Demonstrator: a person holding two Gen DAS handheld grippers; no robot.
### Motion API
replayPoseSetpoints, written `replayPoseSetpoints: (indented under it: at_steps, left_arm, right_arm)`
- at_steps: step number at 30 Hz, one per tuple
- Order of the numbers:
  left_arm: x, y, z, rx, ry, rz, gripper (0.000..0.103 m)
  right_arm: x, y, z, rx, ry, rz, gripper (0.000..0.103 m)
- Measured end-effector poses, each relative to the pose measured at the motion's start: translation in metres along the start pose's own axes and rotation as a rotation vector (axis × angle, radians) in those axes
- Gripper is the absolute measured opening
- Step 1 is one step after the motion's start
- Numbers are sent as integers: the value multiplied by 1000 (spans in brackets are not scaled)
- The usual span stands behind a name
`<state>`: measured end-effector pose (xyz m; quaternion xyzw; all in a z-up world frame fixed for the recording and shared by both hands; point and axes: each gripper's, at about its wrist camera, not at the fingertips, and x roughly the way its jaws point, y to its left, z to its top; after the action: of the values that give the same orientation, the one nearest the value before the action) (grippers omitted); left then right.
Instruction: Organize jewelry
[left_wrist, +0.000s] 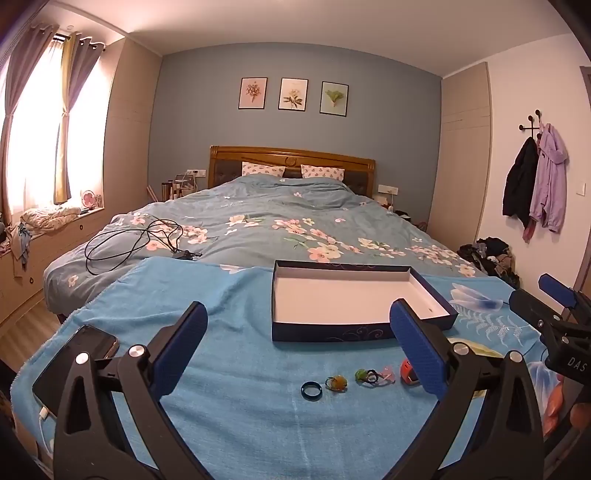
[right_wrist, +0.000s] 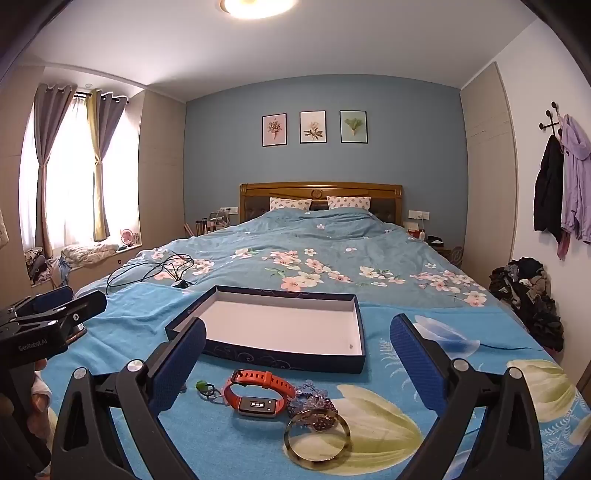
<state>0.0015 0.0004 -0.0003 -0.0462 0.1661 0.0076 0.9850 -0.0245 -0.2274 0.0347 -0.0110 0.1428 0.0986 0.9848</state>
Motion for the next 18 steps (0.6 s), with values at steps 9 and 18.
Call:
replayPoseSetpoints:
  at_steps: [9, 18]
  left_arm:
    - [7, 6, 5, -6, -19, 8, 97]
    - [-4, -2, 2, 7, -22, -15, 97]
  right_arm:
    - [0, -2, 4, -8, -14, 1, 96]
    - [-9, 0, 4, -8, -55, -16, 96]
